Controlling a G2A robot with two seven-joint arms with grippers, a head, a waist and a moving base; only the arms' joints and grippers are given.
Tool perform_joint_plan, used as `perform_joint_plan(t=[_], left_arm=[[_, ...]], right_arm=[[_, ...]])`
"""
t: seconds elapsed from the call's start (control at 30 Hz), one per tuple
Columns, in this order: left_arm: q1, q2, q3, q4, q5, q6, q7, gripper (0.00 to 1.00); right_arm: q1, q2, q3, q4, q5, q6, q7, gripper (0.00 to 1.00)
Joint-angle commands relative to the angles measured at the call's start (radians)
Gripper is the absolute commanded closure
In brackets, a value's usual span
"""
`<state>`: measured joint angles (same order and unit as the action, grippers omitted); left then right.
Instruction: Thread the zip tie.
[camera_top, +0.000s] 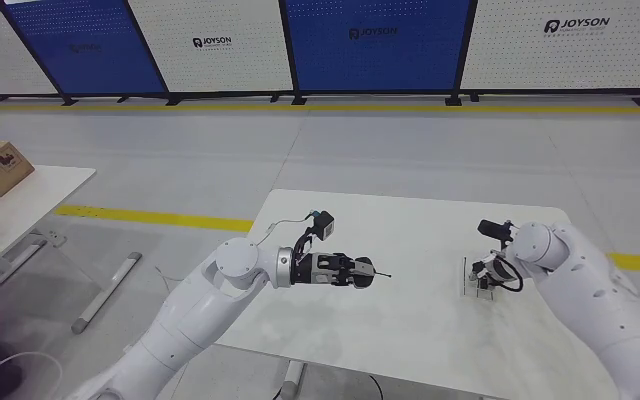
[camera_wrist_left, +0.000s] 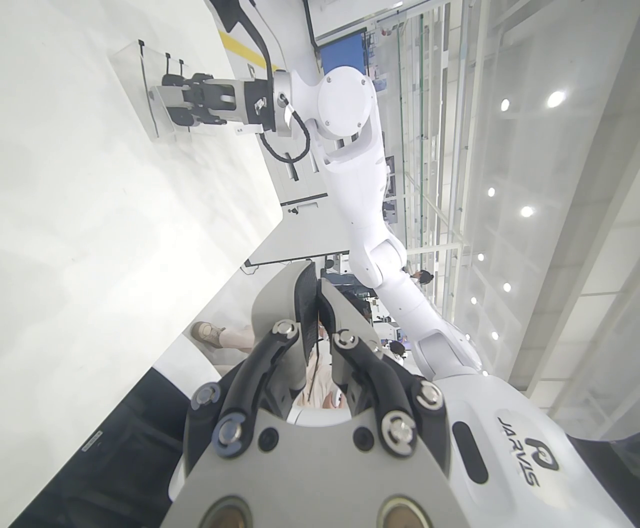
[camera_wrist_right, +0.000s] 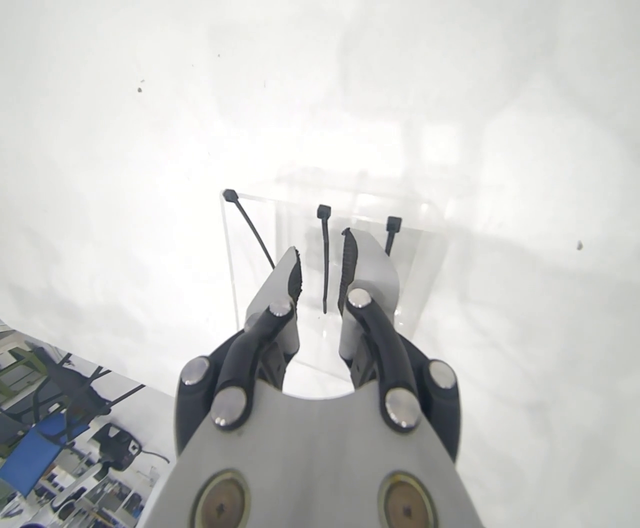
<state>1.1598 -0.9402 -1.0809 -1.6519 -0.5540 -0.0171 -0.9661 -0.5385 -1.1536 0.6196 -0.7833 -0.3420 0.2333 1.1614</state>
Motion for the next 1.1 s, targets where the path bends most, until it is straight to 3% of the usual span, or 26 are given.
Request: perform_joint_plan(t=[0.0,0.07,0.1,0.33,0.57,0.8,0.9,1.07], left_arm=[[0.000,0.000,0.000,0.000,0.000,0.000,0.000,1.00],[0.000,0.000,0.000,0.000,0.000,0.000,0.000,1.00],[0.000,0.000,0.000,0.000,0.000,0.000,0.000,1.00],[0.000,0.000,0.000,0.000,0.000,0.000,0.000,1.00],[0.000,0.000,0.000,0.000,0.000,0.000,0.000,1.00],[0.000,0.000,0.000,0.000,0.000,0.000,0.000,1.00],[0.000,0.000,0.000,0.000,0.000,0.000,0.000,1.00],[0.000,0.000,0.000,0.000,0.000,0.000,0.000,1.00]], right_arm=[[0.004,-0.006,-0.003,0.012,-0.001,-0.003,-0.001,0.91],[0.009,-0.013,-0.005,0.025,-0.001,-0.007,-0.001,0.94],[0.011,-0.015,-0.005,0.031,-0.002,-0.008,-0.001,1.00],[0.013,-0.023,0.002,0.045,-0.010,-0.022,-0.004,1.00],[-0.021,0.003,0.043,-0.026,-0.030,-0.028,0.006,1.00],[-0.111,0.071,0.150,-0.202,-0.071,0.006,0.006,1.00],[-0.179,0.109,0.224,-0.318,-0.088,0.023,-0.002,1.00],[-0.353,0.179,0.415,-0.559,-0.090,0.045,-0.076,1.00]])
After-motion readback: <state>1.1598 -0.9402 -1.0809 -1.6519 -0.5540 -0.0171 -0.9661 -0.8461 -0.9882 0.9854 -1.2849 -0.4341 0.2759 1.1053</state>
